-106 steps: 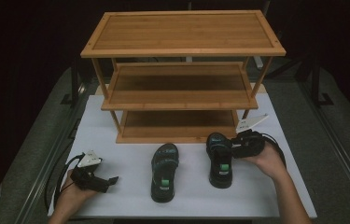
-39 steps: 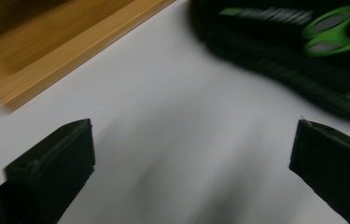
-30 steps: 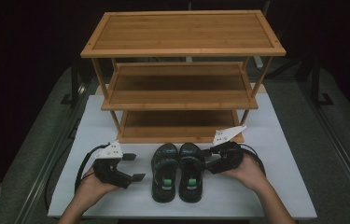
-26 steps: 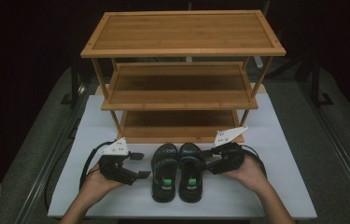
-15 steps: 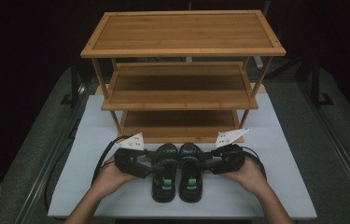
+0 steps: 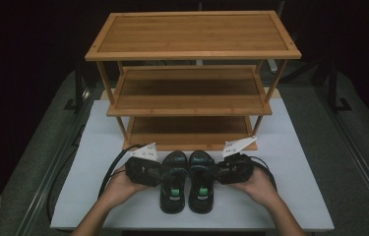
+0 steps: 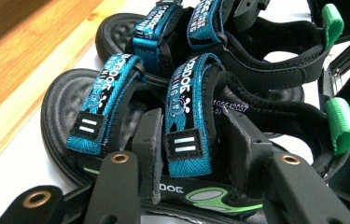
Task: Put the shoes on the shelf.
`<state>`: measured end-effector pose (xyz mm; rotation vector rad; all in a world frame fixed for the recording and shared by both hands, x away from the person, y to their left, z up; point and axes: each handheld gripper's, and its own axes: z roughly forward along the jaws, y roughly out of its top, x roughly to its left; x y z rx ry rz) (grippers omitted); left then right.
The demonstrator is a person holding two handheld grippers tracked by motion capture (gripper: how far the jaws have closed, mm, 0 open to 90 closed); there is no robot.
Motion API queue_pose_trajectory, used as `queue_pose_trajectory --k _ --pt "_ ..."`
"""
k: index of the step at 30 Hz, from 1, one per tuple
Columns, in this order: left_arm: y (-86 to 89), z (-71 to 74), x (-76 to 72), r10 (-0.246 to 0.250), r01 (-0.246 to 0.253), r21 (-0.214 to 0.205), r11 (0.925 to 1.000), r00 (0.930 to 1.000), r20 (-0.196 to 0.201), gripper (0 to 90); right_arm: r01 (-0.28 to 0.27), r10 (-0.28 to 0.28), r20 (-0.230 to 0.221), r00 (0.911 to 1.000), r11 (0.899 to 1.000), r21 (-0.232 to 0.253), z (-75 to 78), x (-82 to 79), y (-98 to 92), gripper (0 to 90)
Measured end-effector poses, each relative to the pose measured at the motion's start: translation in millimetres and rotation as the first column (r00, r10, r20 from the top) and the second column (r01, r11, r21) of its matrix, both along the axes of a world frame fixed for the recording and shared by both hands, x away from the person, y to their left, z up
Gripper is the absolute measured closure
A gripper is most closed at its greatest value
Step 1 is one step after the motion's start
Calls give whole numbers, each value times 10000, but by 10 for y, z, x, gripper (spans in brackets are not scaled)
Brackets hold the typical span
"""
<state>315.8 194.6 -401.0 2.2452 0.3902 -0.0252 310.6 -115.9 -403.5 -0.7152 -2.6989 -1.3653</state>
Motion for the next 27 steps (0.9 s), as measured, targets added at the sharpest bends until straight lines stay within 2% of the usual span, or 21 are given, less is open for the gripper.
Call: queue_pose_trajectory --k 4,7,13,14,17,23,27 --pt "5 0 -12 201 -201 -37 9998 9998 -58 639 72 -72 -38 10000 10000 -15 -9 -1 19 681" --pt "7 21 -36 311 -313 61 9995 9992 253 673 113 -113 -71 9999 9999 -10 -9 6 17 685" --pt "21 38 -57 675 -667 -171 9976 9966 474 695 238 -234 -222 9995 9996 144 6 10 9 688" --pt "18 48 -63 842 -824 -296 9962 9943 655 697 307 -305 -162 9994 9994 165 11 15 2 688" --pt "11 67 -53 1026 -993 -444 9941 9916 783 699 461 -458 -141 9989 9986 261 36 23 -7 688" --pt "-35 140 -24 1371 -1317 -541 9898 9842 1124 702 701 -708 218 9973 9970 316 118 53 -5 689" --pt "-50 202 75 1679 -1587 -848 9837 9791 1145 702 979 -997 446 9940 9943 425 174 134 -28 688"
